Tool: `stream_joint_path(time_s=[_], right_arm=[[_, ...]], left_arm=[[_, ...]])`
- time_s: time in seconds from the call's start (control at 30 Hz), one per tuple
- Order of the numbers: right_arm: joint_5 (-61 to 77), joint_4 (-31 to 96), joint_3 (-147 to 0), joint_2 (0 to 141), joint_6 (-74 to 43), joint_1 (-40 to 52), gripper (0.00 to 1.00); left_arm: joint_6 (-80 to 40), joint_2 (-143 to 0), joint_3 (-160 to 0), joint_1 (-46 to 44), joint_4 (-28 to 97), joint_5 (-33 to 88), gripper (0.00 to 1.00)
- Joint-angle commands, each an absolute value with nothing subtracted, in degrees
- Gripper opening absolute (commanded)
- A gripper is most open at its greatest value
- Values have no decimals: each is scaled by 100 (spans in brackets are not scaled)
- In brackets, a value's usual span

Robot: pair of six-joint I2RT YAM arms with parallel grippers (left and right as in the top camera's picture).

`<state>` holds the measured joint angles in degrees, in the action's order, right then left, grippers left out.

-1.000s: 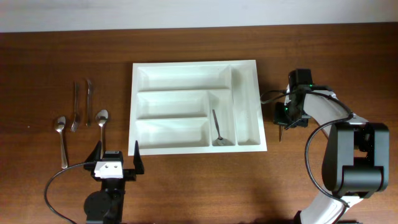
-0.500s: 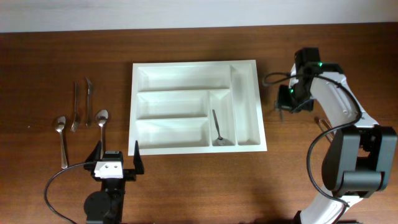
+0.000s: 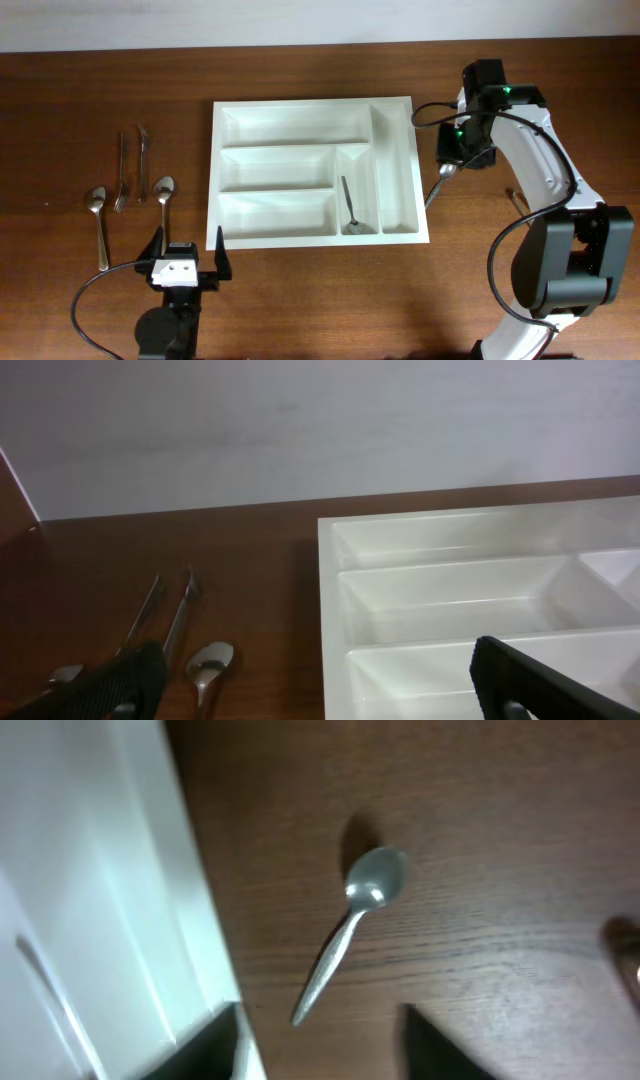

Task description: Pack container

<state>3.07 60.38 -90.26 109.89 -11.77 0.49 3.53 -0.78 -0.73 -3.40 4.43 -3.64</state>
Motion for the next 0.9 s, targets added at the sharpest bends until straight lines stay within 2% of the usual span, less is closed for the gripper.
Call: stream_joint_path(time_s=[0.0, 0.13, 0.27, 0.63, 0.67, 0.77, 0.83, 0.87], right_arm=[[-56, 5791, -8949, 11030, -1299, 64, 66], [-56, 5068, -8578, 11179, -1872, 69, 65], [-56, 4539, -8294, 11430, -1984, 69, 60], [-73, 4453, -8237, 11944, -1986, -71, 58], [-75, 4451, -8237, 11944, -1984, -102, 52], [-75, 4421, -8215, 11948, -1984, -178, 19], [-73, 4381, -8187, 11948, -1984, -226, 6], [-75, 4348, -8162, 11948, -1981, -242, 4]], left_arm=[[440, -36, -54, -316, 436, -427, 99], [440, -36, -54, -316, 436, -427, 99], [440, -36, -54, -316, 436, -427, 99], [440, -36, -54, -316, 436, -427, 99], [440, -36, -54, -316, 436, -427, 99], [440, -36, -54, -316, 436, -427, 99], [440, -36, -54, -316, 436, -427, 99], [440, -36, -54, -316, 436, -427, 99]])
